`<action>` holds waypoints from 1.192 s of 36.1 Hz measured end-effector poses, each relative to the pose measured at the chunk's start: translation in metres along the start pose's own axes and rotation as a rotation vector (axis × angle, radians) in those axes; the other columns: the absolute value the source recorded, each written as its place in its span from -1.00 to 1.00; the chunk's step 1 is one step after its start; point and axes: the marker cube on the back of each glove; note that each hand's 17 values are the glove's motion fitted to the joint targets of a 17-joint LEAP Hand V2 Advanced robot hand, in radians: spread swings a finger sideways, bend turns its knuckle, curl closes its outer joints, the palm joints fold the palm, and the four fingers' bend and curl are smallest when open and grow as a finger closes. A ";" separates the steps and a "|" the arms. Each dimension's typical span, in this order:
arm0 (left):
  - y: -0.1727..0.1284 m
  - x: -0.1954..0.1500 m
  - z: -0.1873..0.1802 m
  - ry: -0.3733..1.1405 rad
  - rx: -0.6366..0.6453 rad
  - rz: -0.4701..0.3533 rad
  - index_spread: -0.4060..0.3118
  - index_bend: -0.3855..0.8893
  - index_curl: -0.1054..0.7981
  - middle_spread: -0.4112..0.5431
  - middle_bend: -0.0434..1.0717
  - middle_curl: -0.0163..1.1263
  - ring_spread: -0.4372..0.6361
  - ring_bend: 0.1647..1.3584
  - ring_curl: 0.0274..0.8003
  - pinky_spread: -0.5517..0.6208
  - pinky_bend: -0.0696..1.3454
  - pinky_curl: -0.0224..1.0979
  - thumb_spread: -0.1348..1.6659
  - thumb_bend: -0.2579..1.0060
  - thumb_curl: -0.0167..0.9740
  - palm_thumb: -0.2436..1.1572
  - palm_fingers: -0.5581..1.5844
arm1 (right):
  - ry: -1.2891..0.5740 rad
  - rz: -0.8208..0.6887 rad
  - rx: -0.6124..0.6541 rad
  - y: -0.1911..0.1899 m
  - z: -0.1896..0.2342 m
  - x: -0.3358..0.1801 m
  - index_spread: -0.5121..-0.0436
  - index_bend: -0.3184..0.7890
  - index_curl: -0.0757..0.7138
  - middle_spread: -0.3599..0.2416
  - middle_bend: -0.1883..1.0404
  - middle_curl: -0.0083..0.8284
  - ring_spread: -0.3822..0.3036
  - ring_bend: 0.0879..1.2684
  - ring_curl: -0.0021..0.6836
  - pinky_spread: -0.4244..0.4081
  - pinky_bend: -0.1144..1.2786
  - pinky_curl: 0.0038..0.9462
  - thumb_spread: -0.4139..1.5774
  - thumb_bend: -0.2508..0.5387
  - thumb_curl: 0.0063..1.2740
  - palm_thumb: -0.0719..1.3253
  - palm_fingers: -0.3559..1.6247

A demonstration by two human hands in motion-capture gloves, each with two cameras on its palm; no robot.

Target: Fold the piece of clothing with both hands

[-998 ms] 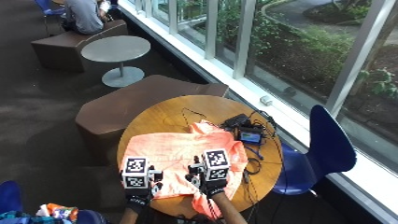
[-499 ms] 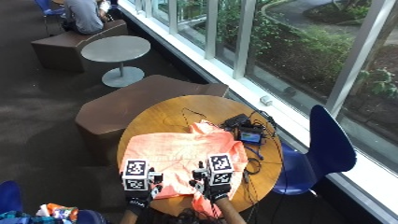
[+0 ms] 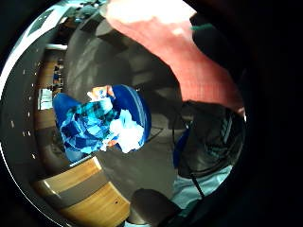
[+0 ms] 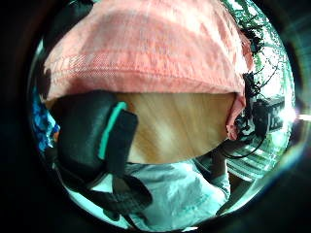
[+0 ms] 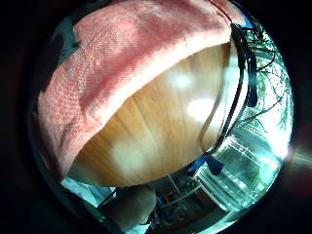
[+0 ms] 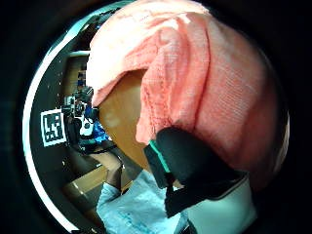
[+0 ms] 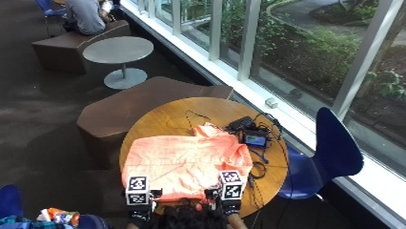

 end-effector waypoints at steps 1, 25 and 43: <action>-0.001 -0.001 -0.001 -0.008 0.036 -0.006 -0.17 -0.01 -0.28 -0.09 -0.50 -0.38 0.08 -0.17 -0.34 0.50 -0.07 -0.50 0.48 -0.59 -0.52 -0.44 -0.20 | 0.006 -0.002 0.018 -0.011 0.008 0.005 -0.45 -0.18 -0.20 0.10 -0.37 -0.25 0.54 -0.71 -0.35 0.65 -0.24 -0.36 0.56 -0.38 -0.61 -0.50 -0.47; 0.024 -0.023 -0.096 0.065 0.487 0.418 -0.79 -0.18 -0.04 -0.93 0.10 -0.11 -0.89 0.05 -0.02 -0.65 0.16 -0.23 0.56 -0.40 -0.37 0.14 0.91 | -0.155 -0.372 0.188 0.015 -0.104 0.036 -0.05 -0.18 0.12 -0.56 0.07 0.10 -0.63 0.08 0.27 -0.70 -0.19 -0.23 0.70 0.27 -0.46 0.37 0.83; -0.172 -0.015 -0.089 -0.118 -0.038 0.369 -0.86 -0.05 0.16 -0.95 0.53 0.05 -0.90 0.26 0.17 -0.69 0.30 -0.07 0.51 -0.53 -0.37 0.18 0.84 | -0.101 -0.181 -0.104 -0.226 -0.166 0.009 -0.04 -0.14 0.14 -0.53 0.34 0.29 -0.54 0.39 0.51 -0.69 0.20 0.01 0.66 0.06 -0.50 0.38 0.78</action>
